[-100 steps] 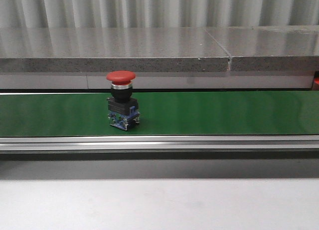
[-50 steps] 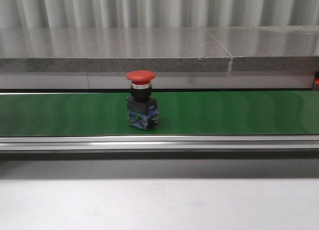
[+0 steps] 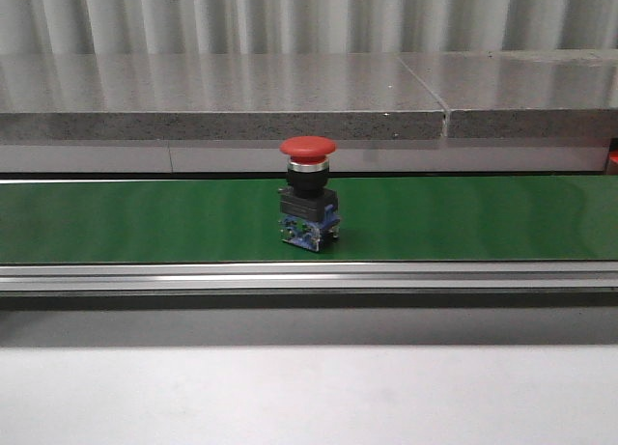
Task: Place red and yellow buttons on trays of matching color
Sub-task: 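Lower the yellow button onto the belt and open the left gripper, then move the right gripper down to the red button at the belt's end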
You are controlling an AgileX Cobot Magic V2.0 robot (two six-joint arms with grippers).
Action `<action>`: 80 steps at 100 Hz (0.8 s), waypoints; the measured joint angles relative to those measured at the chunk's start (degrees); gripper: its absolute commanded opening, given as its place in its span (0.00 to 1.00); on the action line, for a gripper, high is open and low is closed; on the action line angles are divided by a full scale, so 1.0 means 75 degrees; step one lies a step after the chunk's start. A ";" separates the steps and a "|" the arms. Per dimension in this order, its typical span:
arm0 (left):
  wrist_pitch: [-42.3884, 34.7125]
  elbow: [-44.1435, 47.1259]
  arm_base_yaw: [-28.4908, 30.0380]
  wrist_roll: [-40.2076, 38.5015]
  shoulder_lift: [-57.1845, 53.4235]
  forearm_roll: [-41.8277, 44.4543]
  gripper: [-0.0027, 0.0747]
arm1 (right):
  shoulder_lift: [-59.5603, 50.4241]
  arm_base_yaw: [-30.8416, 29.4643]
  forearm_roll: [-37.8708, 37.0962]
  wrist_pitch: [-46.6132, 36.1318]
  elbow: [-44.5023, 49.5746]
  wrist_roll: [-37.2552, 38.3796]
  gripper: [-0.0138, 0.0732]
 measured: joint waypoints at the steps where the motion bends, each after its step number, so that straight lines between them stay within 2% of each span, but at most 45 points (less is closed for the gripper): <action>1: -0.0015 0.0054 -0.0023 0.0000 -0.0043 0.0000 0.01 | 0.0000 0.0000 0.0000 0.0000 0.0000 0.0000 0.08; 53: 0.0241 0.1815 -0.0147 0.0000 -0.3498 -0.0183 0.01 | 0.0000 0.0059 0.0000 0.0000 0.0000 0.0000 0.08; 80: 0.0719 0.2223 -0.0147 0.0000 -0.4396 -0.0261 0.01 | 0.0000 0.0059 0.0000 -0.0010 0.0000 0.0000 0.08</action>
